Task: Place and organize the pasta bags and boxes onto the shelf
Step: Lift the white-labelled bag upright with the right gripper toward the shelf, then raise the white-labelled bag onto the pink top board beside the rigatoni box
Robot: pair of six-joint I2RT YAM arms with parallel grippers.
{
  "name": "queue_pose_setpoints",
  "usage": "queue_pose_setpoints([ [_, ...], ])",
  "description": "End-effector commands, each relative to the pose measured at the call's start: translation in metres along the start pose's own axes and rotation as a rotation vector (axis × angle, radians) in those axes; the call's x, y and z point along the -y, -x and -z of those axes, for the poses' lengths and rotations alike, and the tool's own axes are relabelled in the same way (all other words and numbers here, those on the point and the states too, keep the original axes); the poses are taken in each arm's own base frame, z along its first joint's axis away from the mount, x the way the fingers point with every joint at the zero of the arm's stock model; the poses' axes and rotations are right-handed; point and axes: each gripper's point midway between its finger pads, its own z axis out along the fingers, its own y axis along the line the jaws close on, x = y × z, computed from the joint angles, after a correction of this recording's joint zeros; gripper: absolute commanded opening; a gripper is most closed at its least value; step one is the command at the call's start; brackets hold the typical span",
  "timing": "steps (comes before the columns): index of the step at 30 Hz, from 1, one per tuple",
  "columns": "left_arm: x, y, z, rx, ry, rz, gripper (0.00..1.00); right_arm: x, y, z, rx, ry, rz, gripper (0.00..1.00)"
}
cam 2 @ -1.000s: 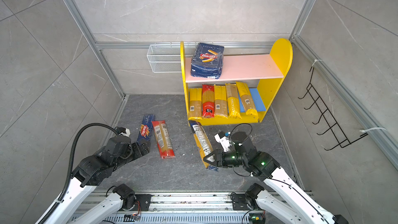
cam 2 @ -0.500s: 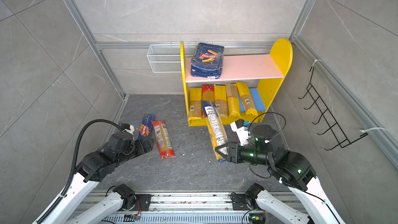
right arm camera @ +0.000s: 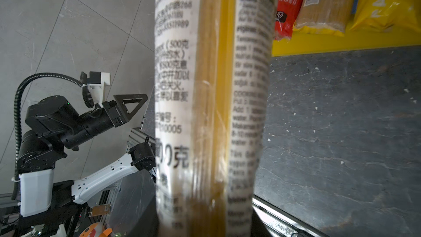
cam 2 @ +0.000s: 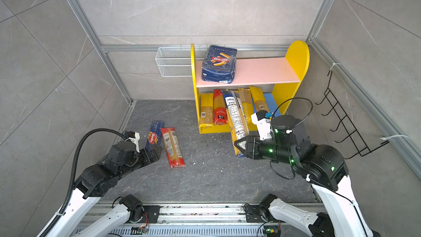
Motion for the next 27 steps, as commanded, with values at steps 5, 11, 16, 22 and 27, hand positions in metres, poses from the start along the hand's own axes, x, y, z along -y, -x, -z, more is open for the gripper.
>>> queue_pose_setpoints([
  [5, 0.008, 0.01, 0.014, 0.038, -0.048, -0.024, 1.0, -0.022, 0.067, 0.046, 0.254, -0.028, 0.13, 0.18],
  [11, 0.01, 0.01, 0.014, 0.043, -0.058, -0.021, 1.0, -0.025, 0.088, 0.052, 0.292, -0.08, 0.15, 0.19],
  [16, 0.013, 0.013, 0.014, 0.047, -0.063, -0.029, 1.0, -0.024, 0.104, 0.038, 0.293, -0.116, 0.152, 0.19],
  [22, 0.012, 0.017, 0.018, 0.067, -0.057, -0.038, 1.0, -0.027, 0.137, 0.041, 0.352, -0.118, 0.167, 0.2],
  [27, 0.013, 0.017, 0.015, 0.063, -0.06, -0.036, 1.0, -0.013, 0.168, 0.026, 0.35, -0.077, 0.102, 0.2],
])
